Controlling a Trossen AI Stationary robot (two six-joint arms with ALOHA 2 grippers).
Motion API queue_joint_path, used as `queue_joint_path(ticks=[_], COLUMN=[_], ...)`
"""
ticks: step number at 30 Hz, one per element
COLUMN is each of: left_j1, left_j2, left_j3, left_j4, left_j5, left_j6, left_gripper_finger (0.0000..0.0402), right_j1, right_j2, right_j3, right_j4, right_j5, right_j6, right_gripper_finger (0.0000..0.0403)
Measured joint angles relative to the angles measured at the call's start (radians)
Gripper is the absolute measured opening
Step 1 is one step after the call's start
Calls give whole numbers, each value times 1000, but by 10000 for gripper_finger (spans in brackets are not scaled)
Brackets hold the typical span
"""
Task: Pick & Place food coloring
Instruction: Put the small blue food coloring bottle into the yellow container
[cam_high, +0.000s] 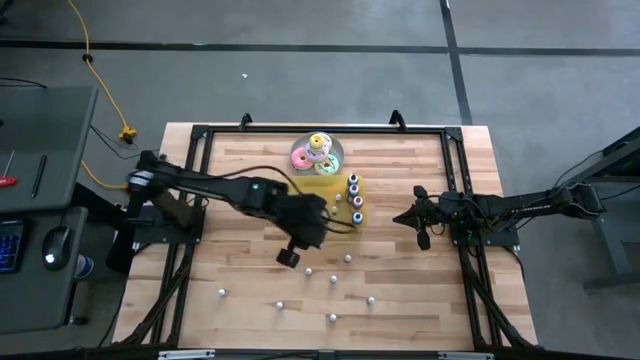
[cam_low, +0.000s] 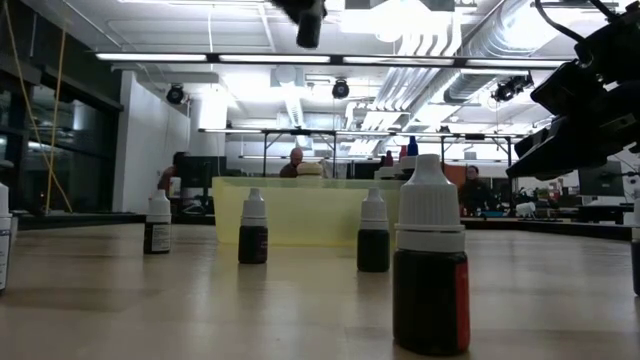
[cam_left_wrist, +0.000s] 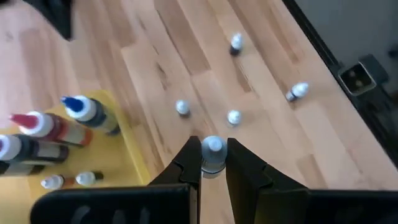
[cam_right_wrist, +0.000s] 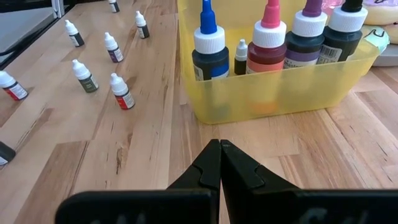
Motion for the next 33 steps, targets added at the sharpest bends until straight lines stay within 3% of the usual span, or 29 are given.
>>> queue_joint_path(ticks=[4,8,19,33], left_j1=[44,94,228,275], left_j2=[-108,-131,-104,-3], left_j3=[-228,-346,-450,-570], left_j4=[211,344,547,723], left_j5=[-6,-41,-176,-80], left_j6=[-29,-89,-270,-293], left_gripper_finger=[33,44,40,40], right_j1=[0,0,0,0], right_j2=[-2,-1,0,0], right_j3=[0,0,0,0], right_j4=[-7,-5,-1,-6], right_j5=[0,0,0,0], right_j6=[0,0,0,0], right_gripper_finger=[0,0,0,0])
